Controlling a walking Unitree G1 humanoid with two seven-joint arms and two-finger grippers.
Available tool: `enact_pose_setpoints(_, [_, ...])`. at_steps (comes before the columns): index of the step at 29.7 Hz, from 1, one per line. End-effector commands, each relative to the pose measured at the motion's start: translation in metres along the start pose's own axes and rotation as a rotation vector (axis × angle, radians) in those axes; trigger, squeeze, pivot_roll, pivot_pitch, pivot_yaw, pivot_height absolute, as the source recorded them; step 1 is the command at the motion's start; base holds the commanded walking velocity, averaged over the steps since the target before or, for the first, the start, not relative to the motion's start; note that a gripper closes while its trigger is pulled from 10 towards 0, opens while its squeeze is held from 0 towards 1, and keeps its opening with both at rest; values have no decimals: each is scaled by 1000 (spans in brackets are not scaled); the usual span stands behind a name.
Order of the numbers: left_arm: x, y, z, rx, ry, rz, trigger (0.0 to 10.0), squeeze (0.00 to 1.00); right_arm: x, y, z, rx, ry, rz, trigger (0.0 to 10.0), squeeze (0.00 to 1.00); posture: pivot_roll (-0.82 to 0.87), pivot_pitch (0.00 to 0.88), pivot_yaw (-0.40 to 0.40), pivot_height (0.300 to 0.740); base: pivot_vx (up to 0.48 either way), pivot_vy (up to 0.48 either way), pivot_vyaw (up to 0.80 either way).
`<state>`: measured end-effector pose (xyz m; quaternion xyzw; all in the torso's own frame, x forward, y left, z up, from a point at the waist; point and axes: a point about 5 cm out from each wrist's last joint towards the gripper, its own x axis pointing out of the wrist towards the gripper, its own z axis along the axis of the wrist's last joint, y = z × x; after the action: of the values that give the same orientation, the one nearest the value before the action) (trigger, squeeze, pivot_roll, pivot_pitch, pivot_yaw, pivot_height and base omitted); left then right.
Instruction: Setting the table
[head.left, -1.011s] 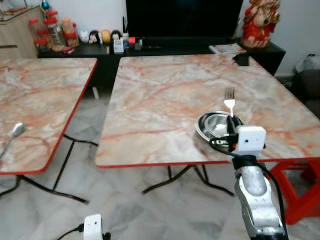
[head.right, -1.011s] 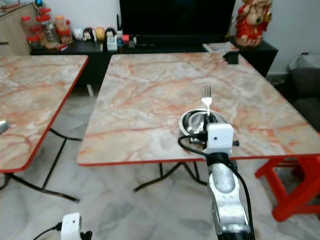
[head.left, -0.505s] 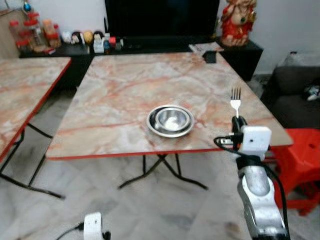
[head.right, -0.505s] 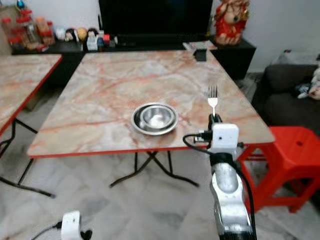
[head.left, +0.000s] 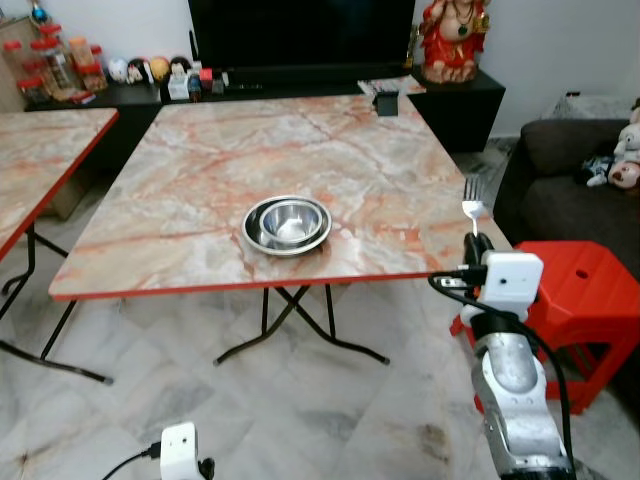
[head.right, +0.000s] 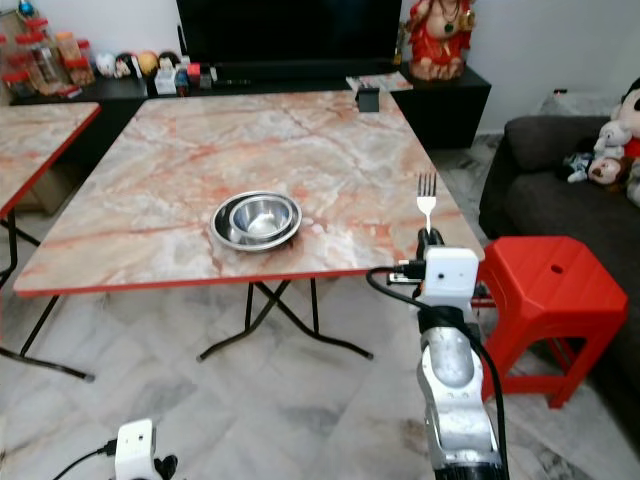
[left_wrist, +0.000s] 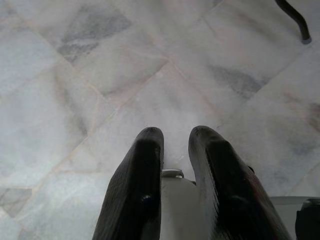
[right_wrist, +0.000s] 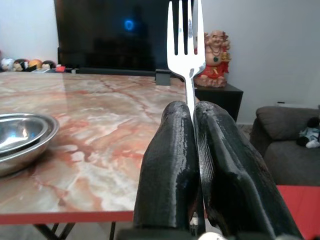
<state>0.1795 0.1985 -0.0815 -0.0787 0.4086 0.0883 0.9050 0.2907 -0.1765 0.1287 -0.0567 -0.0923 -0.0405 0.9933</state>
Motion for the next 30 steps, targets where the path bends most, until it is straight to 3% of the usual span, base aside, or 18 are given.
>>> enact_pose_setpoints(1, [0, 4, 2, -2, -3, 14, 10000, 0, 1, 3, 2, 20, -2, 3, 10000, 0, -89, 0, 10, 740, 0, 0, 0])
enact_pose_setpoints(9, [0, 6, 2, 15, -3, 18, 10000, 0, 0, 1, 0, 21, 9, -1, 10000, 0, -92, 0, 15, 740, 124, 0, 0])
enact_pose_setpoints(30, [0, 5, 3, 6, -5, 19, 10000, 0, 3, 4, 0, 20, 14, 7, 10000, 0, -81, 0, 5, 740, 298, 0, 0])
